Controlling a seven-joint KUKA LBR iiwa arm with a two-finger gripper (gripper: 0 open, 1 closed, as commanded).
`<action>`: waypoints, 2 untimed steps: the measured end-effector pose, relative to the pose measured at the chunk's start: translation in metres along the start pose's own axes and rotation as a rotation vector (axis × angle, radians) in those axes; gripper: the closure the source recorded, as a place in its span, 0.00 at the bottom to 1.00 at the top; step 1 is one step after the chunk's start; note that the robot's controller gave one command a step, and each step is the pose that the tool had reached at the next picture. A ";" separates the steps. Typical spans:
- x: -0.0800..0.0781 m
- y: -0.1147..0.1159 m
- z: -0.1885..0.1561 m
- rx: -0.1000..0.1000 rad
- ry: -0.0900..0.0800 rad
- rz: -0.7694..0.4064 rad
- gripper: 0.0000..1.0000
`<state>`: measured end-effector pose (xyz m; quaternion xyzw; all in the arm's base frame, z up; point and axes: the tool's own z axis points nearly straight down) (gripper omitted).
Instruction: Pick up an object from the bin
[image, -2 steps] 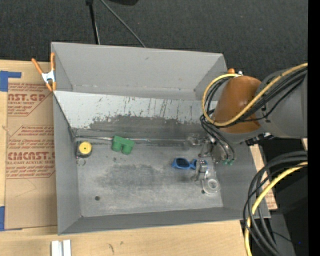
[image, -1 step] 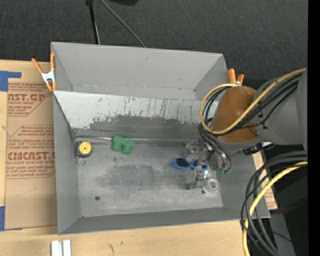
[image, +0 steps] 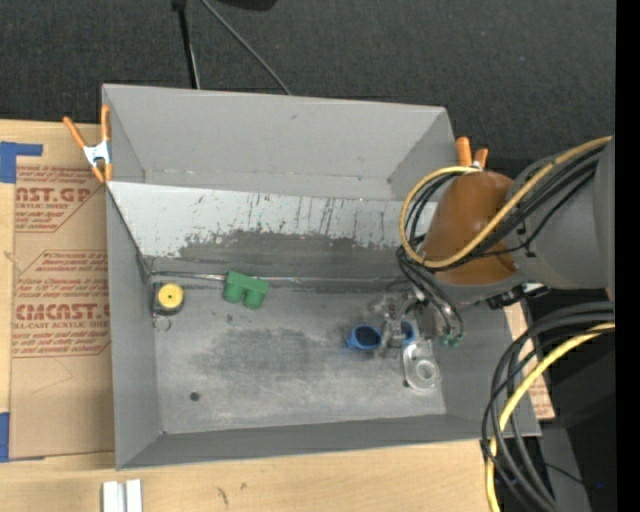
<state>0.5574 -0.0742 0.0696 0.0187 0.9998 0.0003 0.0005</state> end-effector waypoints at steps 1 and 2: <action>0.036 -0.070 -0.118 0.004 -0.005 -0.313 1.00; 0.074 -0.081 -0.182 0.004 -0.004 -0.582 1.00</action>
Offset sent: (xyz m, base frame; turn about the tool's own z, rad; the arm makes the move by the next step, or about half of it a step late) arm -0.0391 -0.0664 0.1154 -0.3160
